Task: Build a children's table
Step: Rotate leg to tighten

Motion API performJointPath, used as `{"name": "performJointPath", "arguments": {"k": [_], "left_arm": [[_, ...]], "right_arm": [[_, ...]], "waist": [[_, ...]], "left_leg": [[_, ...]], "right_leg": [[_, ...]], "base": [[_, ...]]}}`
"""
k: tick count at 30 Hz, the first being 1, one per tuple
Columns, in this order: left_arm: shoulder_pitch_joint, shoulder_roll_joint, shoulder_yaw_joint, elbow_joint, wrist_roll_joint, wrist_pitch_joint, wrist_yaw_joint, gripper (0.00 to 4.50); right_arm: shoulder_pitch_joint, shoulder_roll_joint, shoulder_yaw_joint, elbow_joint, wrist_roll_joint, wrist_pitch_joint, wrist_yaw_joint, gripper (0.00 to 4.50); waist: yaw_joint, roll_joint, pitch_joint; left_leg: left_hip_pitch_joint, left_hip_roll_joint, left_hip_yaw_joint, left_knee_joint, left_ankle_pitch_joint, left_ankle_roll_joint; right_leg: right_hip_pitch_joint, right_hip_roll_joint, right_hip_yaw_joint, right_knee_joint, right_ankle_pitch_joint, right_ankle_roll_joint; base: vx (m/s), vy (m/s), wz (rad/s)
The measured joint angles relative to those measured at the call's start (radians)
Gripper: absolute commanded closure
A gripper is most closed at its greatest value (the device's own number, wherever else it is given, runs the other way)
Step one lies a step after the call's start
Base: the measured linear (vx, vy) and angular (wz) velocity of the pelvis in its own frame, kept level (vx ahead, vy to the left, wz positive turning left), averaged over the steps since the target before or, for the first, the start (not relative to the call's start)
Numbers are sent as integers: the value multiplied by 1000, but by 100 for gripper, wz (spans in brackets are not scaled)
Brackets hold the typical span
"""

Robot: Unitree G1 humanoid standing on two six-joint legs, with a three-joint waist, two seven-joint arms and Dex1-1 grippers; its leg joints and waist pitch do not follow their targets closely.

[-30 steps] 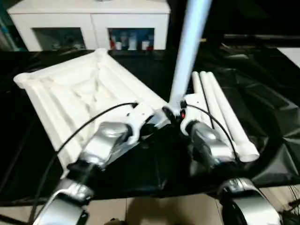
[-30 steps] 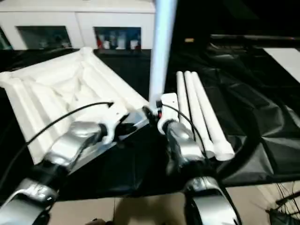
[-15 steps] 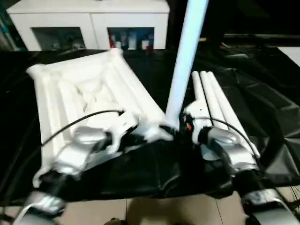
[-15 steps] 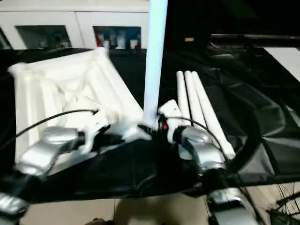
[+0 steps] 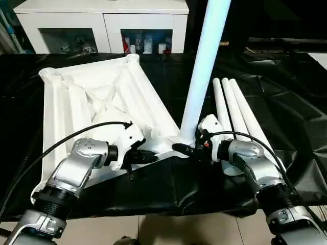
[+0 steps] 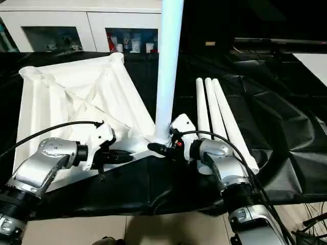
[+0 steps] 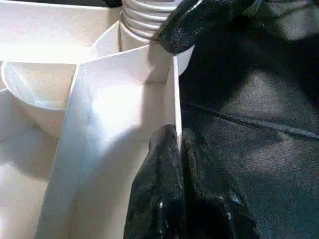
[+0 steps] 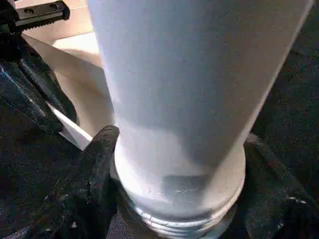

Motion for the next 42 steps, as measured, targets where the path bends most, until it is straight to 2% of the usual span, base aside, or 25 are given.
{"name": "performJointPath", "arguments": {"k": [10,15,24,29,31,35,39,42], "left_arm": [[-1,-3,0,5,2,0,11,450],[-61,-110,-2,91,56,0,154,450],[-155,-257,-7,214,116,31,364,450],[-159,-260,-16,215,129,25,376,450],[-158,-255,-19,211,128,25,370,450],[-151,-220,-17,200,119,15,345,450],[-121,-169,-17,159,111,-14,287,450],[-94,-120,-18,118,94,-22,223,450]], "right_arm": [[5,15,-1,3,-5,-9,-36,177],[-16,121,-67,81,-36,-25,-303,178],[-141,241,-156,252,-52,-8,-690,178],[-157,245,-168,280,-58,-24,-680,178],[-156,241,-170,278,-58,-28,-661,122],[-145,230,-180,272,-28,-45,-571,98],[-103,183,-140,212,-14,-47,-439,70],[-62,127,-101,148,-15,-41,-328,70]], "waist": [[-2,0,0],[-6,1,-1],[-4,3,-2],[-4,1,-3],[-5,1,-3],[-7,1,-3],[-9,1,-3],[-8,1,-3]], "left_leg": [[0,0,0,1,0,0],[5,0,0,3,0,0],[8,-1,0,3,0,0],[7,-1,0,3,0,0],[7,-1,0,3,0,0],[6,0,0,2,0,0],[3,0,0,-1,0,0],[2,0,0,-2,0,0]], "right_leg": [[0,0,0,2,0,0],[3,0,2,3,1,-1],[7,-1,2,2,0,0],[8,-1,2,1,0,0],[8,-1,2,1,0,0],[7,-1,1,1,0,0],[3,0,0,0,0,0],[2,0,-1,-1,0,1]], "base": [[0,0,0],[0,0,0],[0,0,0],[0,0,0],[0,0,0],[0,0,0],[0,0,0],[0,0,0]]}}
